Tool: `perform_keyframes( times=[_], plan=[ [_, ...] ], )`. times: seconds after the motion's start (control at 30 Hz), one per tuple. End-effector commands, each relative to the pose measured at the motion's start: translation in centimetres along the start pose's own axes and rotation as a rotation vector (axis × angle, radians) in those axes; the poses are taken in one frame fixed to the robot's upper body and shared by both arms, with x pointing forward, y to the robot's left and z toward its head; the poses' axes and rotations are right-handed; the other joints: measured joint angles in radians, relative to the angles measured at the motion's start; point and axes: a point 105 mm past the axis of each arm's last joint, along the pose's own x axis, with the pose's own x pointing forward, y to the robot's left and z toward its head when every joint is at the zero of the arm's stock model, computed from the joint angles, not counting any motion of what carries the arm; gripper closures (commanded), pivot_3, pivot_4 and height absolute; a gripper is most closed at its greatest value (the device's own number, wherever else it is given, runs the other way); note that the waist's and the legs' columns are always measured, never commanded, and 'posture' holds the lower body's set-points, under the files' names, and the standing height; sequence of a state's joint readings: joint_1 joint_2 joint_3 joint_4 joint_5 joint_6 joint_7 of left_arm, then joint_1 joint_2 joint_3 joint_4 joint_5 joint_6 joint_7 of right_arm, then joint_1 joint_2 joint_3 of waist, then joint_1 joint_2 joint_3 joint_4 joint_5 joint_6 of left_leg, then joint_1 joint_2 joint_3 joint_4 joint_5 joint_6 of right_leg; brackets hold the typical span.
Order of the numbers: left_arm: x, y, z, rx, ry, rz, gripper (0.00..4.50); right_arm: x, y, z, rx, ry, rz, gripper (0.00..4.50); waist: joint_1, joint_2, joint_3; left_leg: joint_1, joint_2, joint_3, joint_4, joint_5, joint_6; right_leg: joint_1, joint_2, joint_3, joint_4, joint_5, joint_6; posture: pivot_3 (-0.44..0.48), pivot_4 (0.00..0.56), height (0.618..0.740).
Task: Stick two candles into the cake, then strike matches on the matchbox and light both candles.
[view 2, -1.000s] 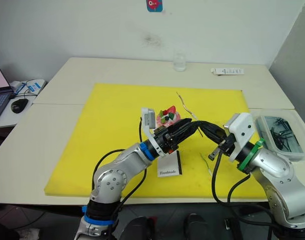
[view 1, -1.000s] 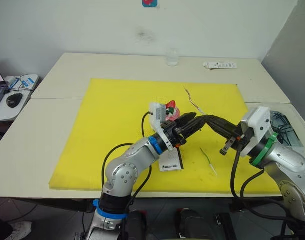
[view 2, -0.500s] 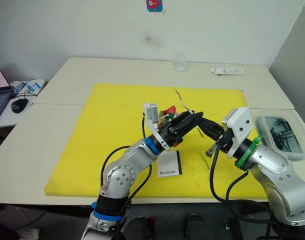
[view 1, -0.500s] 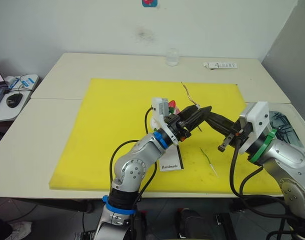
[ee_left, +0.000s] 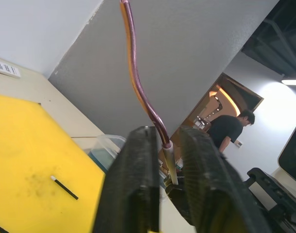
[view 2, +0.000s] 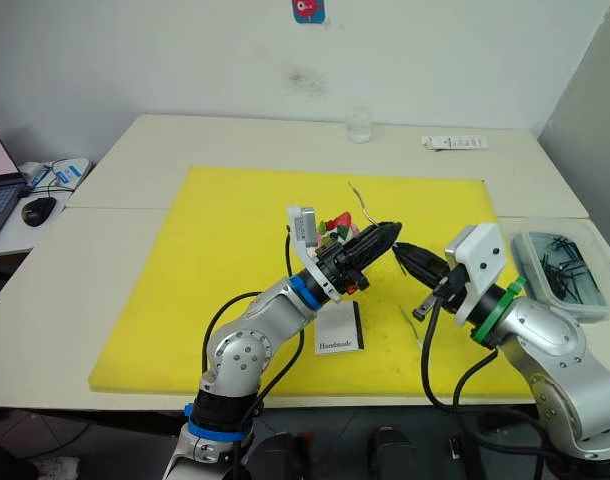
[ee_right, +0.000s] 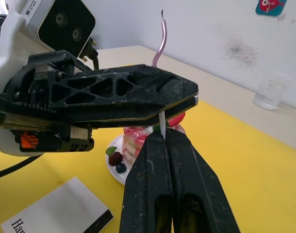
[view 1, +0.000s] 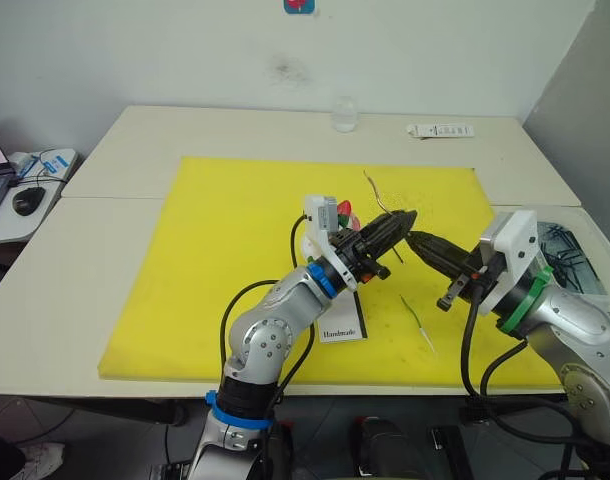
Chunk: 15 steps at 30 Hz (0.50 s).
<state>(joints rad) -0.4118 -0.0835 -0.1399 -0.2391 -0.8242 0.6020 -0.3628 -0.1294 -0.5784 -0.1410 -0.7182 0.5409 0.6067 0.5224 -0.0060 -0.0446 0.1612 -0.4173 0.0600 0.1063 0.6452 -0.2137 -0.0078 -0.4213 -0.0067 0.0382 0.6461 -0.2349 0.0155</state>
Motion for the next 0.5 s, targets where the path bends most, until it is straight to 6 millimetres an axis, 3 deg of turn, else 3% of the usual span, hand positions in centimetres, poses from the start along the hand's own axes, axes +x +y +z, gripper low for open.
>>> perform_keyframes(
  times=[0.03, 0.33, 0.5],
  plan=[
    [0.6, -1.8, 1.0, -0.007, -0.058, -0.066, 4.48, -0.5, -0.2, 0.9, -0.019, -0.045, -0.01, 4.5, 0.0, 0.0, 0.0, 0.0, 0.0, 0.0, 0.0, 0.0, 0.0, 0.0, 0.0, 0.0, 0.0, 0.0, 0.0, 0.0, 0.15, 0.74],
    [0.5, -1.3, 0.9, 0.005, -0.042, -0.04, 4.48, -0.8, 0.2, 0.1, 0.004, -0.031, 0.022, 4.5, 0.0, 0.0, 0.0, 0.0, 0.0, 0.0, 0.0, 0.0, 0.0, 0.0, 0.0, 0.0, 0.0, 0.0, 0.0, 0.0, 0.15, 0.74],
    [-0.1, -0.5, 2.3, 0.063, -0.05, -0.013, 4.5, -1.1, 0.2, -0.2, 0.0, -0.025, 0.037, 2.89, 0.0, 0.0, 0.0, 0.0, 0.0, 0.0, 0.0, 0.0, 0.0, 0.0, 0.0, 0.0, 0.0, 0.0, 0.0, 0.0, 0.15, 0.74]
  ],
)
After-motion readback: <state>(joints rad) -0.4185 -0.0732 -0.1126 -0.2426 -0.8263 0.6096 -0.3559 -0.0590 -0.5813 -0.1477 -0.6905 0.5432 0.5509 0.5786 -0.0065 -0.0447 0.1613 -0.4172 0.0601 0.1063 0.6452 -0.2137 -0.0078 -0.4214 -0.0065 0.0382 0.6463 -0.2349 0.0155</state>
